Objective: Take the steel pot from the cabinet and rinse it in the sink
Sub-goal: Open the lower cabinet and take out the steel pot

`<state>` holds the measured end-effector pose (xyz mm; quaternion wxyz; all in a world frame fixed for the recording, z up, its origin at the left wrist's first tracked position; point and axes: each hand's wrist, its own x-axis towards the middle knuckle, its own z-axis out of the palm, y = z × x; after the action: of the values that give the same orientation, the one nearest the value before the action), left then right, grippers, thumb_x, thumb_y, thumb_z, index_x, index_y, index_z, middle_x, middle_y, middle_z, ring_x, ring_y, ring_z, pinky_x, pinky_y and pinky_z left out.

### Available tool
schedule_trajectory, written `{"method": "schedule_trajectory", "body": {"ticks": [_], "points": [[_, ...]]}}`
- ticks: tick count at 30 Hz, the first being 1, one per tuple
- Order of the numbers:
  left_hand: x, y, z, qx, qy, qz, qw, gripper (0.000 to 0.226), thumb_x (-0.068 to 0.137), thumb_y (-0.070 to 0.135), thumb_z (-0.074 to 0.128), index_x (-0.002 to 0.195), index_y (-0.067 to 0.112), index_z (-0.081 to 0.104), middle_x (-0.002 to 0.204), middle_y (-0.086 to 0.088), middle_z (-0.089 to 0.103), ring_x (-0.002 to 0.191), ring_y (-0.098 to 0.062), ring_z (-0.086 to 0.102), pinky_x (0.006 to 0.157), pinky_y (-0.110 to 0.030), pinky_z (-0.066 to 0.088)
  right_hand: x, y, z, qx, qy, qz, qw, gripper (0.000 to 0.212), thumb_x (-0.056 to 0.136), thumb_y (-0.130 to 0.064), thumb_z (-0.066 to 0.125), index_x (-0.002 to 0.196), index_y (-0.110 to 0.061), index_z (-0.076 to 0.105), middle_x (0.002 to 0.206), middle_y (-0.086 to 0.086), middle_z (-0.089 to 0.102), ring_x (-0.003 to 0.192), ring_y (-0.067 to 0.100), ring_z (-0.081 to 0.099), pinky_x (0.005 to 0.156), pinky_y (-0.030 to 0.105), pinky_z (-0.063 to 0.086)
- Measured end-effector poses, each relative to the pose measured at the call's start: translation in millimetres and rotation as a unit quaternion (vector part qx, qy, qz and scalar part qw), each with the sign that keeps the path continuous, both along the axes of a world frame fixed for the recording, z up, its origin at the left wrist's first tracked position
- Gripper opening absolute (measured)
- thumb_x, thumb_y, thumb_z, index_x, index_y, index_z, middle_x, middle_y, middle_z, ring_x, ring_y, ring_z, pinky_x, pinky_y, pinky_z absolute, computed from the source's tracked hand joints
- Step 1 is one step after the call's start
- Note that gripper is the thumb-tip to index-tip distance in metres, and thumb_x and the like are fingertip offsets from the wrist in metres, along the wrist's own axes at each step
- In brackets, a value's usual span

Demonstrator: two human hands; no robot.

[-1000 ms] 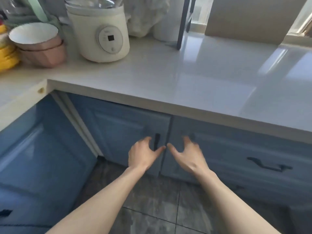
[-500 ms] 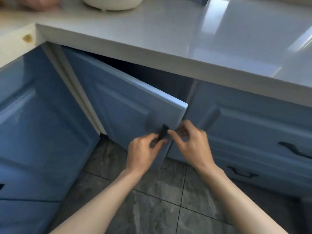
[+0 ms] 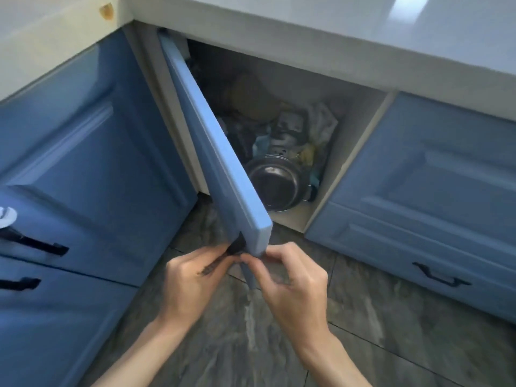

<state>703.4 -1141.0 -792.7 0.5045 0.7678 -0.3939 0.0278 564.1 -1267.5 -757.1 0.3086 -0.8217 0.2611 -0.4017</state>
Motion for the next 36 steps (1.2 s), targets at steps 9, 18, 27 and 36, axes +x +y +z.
{"method": "schedule_trajectory", "body": {"ticks": [9,18,27,36], "points": [[12.1,75.3,9.1,0.028,0.069,0.119,0.99,0.017,0.094,0.024,0.08,0.08,0.029,0.073,0.072,0.035,0.069,0.063,0.022,0.05,0.06,0.0,0.037,42.8,70.6,-8.1,-0.026,-0.03,0.072,0.997,0.029,0.097,-0.037,0.078,0.083,-0.012,0.074,0.07,-0.001,0.067,0.061,0.019,0.062,0.052,0.037,0.051],[-13.0,133.6,16.5,0.06,0.205,0.238,0.947,0.04,0.082,0.001,0.089,0.103,0.035,0.085,0.092,0.023,0.083,0.077,0.013,0.073,0.078,0.0,0.05,68.4,99.6,-14.8,0.059,-0.007,0.136,0.989,0.036,0.094,-0.048,0.078,0.102,-0.014,0.079,0.091,-0.005,0.077,0.081,0.013,0.072,0.069,0.031,0.059],[-54.3,34.3,20.6,0.16,0.295,0.123,0.934,0.094,0.065,0.085,0.081,0.146,0.038,0.068,0.137,0.024,0.072,0.125,0.007,0.067,0.106,-0.015,0.048,11.8,-48.2,-26.3,0.208,0.249,0.069,0.943,0.069,0.092,-0.069,0.063,0.145,-0.024,0.06,0.139,-0.007,0.069,0.124,0.008,0.066,0.103,0.035,0.056],[56.3,-111.6,-41.5,0.343,0.278,0.045,0.896,0.109,0.069,0.098,0.062,0.149,0.025,0.064,0.148,0.004,0.07,0.132,-0.019,0.068,0.112,-0.038,0.054,41.4,-170.2,-95.8,0.269,0.441,-0.018,0.856,0.046,0.099,-0.054,0.059,0.116,-0.012,0.068,0.115,0.013,0.077,0.114,0.036,0.069,0.091,0.038,0.054]]}}
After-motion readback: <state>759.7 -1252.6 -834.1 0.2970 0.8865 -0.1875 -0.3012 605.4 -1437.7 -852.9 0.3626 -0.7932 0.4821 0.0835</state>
